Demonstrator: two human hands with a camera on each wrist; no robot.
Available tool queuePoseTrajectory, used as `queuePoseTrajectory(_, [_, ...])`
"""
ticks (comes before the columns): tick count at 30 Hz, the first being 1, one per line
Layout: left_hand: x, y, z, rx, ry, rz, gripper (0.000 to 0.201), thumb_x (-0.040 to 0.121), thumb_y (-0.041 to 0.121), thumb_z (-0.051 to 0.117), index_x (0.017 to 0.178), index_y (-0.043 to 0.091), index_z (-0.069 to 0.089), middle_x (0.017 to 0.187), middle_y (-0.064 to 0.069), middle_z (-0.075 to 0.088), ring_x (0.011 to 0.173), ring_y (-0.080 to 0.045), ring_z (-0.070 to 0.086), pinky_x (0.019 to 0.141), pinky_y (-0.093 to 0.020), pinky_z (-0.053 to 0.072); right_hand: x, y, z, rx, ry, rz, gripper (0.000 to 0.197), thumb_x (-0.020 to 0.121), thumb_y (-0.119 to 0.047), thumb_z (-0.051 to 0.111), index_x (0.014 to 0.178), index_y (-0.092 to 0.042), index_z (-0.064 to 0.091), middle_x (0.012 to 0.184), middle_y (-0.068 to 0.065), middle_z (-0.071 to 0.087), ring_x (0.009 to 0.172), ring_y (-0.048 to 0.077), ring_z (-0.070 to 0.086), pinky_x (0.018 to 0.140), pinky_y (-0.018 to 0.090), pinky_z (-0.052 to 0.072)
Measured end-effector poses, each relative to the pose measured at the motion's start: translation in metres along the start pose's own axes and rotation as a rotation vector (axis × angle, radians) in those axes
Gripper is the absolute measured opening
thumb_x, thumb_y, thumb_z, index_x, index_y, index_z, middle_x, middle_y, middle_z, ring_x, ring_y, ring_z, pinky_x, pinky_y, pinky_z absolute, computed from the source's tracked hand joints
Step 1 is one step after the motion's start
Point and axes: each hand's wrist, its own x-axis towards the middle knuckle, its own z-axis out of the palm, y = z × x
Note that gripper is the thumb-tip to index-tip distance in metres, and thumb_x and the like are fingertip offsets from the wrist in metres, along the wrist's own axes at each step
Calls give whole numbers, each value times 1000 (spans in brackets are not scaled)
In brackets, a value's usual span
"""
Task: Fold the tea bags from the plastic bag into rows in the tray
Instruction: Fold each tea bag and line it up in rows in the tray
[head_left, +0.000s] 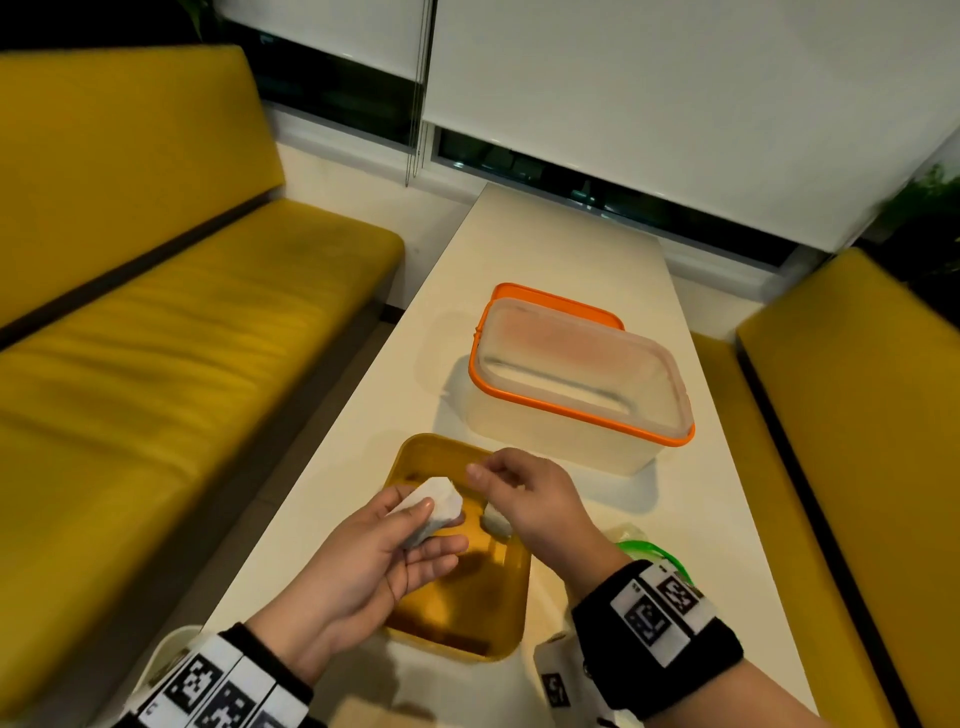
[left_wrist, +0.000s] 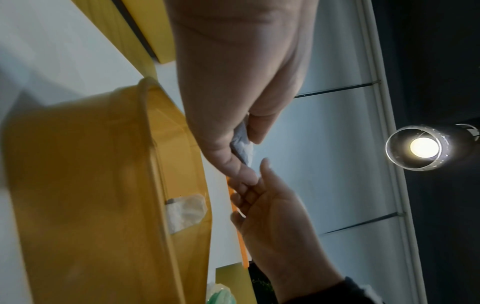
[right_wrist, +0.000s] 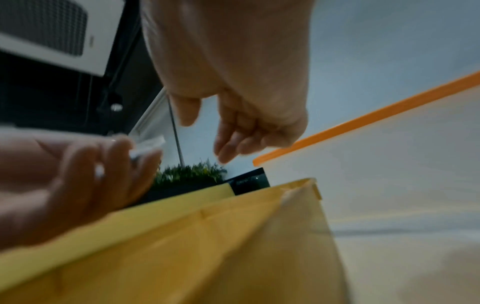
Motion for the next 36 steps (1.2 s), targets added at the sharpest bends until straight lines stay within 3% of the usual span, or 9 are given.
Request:
queuePoseTrajectory(3, [3,-2,6,17,8,34,20,93,14,51,112,13,55,97,-15,73,80,-26,71,64,-30,61,-6,-7,6,140,-74,1,6,82,-21,73,82,-16,70,69,-8,63,61,0,57,61,15,45])
queuePoseTrajectory(7, [4,-8,5,207,65,93,20,91,12,55,112,12,57,103,-12,69,88,-24,70,74,-32,58,1,-9,-3,124,-1,-10,22,82,-12,71,67,-25,62,68,0,63,64,10,56,63,27,45])
queuePoseTrajectory(12, [-1,-9,-13,370,175,157,15,90,9,57,105,14,60,113,-10,63,93,-23,68,74,-28,56,12,0,-27,-238,-55,-67,10,85,-18,67,77,-24,65,75,-2,62,70,11,54,61,20,41])
queuePoseTrajectory(16, [-6,-6,-18,385,183,156,14,90,9,58,104,9,60,111,-11,65,94,-24,69,75,-29,57,24,12,-15,-593,-187,18,9,87,-24,58,90,-24,67,93,-2,65,91,21,58,82,32,44])
queuePoseTrajectory(19, [-8,-5,-20,373,183,151,13,89,10,59,103,9,61,108,-10,67,90,-22,70,74,-29,57,28,19,-7,-826,-229,16,15,89,-22,52,97,-23,65,95,-2,63,95,22,56,84,36,31])
queuePoseTrajectory(23, [-10,-3,-23,363,185,141,14,88,11,60,102,11,62,106,-9,69,88,-22,71,74,-30,57,30,24,2,-1073,-210,-13,18,86,-22,54,101,-22,64,97,1,64,102,23,52,88,40,27])
queuePoseTrajectory(26, [-11,-2,-23,350,184,145,14,88,11,60,103,10,62,107,-11,68,86,-21,71,74,-29,58,30,26,6,-1168,-221,-16,38,77,-48,67,106,-23,62,104,0,60,106,23,47,87,41,27])
queuePoseTrajectory(28, [-11,-3,-23,348,184,147,14,88,10,60,102,9,62,106,-12,68,85,-21,70,73,-29,58,31,27,8,-1192,-208,-14,48,73,-54,68,108,-23,62,106,1,59,107,24,45,89,42,26])
queuePoseTrajectory(36, [-9,-4,-21,345,184,128,14,88,9,58,101,7,62,103,-14,69,85,-26,69,65,-27,59,20,19,15,-1198,-102,-40,16,84,-27,59,94,-16,64,97,5,60,101,28,45,90,44,26])
